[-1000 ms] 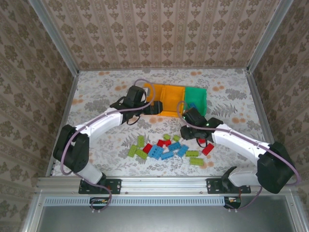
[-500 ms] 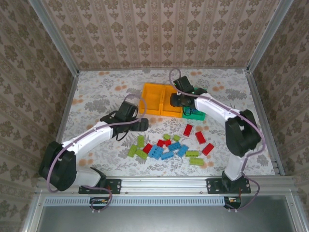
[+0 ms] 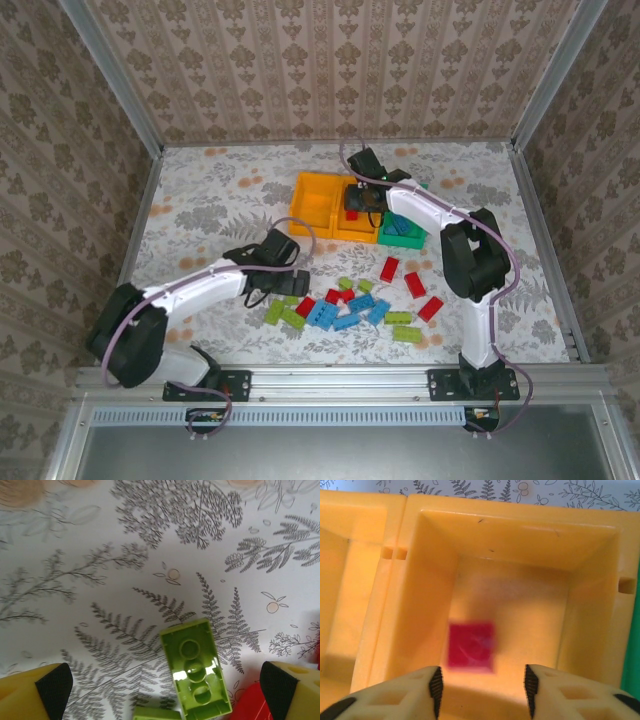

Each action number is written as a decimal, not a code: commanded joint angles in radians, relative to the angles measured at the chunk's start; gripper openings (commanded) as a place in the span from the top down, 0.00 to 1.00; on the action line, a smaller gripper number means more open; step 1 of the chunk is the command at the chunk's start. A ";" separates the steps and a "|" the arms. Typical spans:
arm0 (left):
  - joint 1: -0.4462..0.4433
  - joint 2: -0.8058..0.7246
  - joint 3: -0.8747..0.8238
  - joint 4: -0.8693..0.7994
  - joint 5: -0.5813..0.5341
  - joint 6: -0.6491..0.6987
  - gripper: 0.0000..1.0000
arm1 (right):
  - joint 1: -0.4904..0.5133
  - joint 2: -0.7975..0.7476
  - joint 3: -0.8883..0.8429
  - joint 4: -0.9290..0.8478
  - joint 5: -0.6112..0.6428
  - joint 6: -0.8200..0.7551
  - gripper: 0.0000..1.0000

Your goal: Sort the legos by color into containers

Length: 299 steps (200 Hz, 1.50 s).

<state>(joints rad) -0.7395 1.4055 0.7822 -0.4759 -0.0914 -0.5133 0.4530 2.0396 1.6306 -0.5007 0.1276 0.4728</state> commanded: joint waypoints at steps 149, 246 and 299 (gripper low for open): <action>-0.036 0.273 0.133 0.010 0.074 -0.040 0.48 | -0.050 -0.333 -0.231 0.002 0.026 -0.018 0.24; -0.035 0.260 0.159 -0.007 0.049 -0.029 0.66 | -0.139 -0.501 -0.412 0.022 0.036 -0.018 0.23; 0.008 0.264 0.318 -0.059 0.030 0.045 0.66 | -0.145 -0.538 -0.500 0.032 0.051 -0.026 0.23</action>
<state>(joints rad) -0.7582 1.6543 1.0168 -0.4999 -0.0639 -0.5236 0.3164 1.5406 1.1725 -0.4751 0.1493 0.4667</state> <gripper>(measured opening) 0.345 0.769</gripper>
